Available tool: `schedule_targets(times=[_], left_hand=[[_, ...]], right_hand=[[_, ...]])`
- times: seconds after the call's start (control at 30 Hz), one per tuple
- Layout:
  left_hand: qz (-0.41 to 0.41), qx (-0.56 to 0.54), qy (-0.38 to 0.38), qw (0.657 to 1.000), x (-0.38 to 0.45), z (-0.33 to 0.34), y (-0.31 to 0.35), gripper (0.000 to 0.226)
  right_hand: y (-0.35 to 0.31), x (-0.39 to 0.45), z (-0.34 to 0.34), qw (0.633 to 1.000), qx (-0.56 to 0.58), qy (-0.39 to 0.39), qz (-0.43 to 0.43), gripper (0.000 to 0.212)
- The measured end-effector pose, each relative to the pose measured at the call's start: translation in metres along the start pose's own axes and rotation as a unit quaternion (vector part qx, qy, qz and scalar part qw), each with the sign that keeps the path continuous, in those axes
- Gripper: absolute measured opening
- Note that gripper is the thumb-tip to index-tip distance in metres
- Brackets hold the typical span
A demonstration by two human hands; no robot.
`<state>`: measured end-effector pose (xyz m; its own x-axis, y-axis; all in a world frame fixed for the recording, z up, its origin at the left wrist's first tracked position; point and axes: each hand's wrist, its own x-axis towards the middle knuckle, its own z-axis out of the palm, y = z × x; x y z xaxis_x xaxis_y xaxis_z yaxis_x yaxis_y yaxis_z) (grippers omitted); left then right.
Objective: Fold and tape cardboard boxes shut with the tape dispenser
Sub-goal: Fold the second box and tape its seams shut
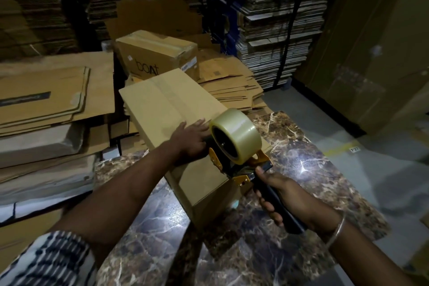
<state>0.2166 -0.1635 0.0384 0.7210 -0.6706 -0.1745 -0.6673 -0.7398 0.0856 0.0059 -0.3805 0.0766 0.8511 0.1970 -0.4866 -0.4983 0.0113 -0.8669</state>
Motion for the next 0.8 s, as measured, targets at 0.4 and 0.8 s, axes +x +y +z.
schedule_targets(times=[0.4, 0.8], left_hand=[[-0.009, 0.023, -0.029, 0.999, 0.014, -0.005, -0.011, 0.078], [-0.023, 0.011, 0.065, 0.998, 0.006, -0.005, 0.006, 0.058]], right_hand=[[0.025, -0.001, -0.017, 0.998, 0.022, -0.012, -0.05, 0.06], [0.061, -0.015, -0.025, 0.994, 0.069, -0.003, -0.082, 0.063]])
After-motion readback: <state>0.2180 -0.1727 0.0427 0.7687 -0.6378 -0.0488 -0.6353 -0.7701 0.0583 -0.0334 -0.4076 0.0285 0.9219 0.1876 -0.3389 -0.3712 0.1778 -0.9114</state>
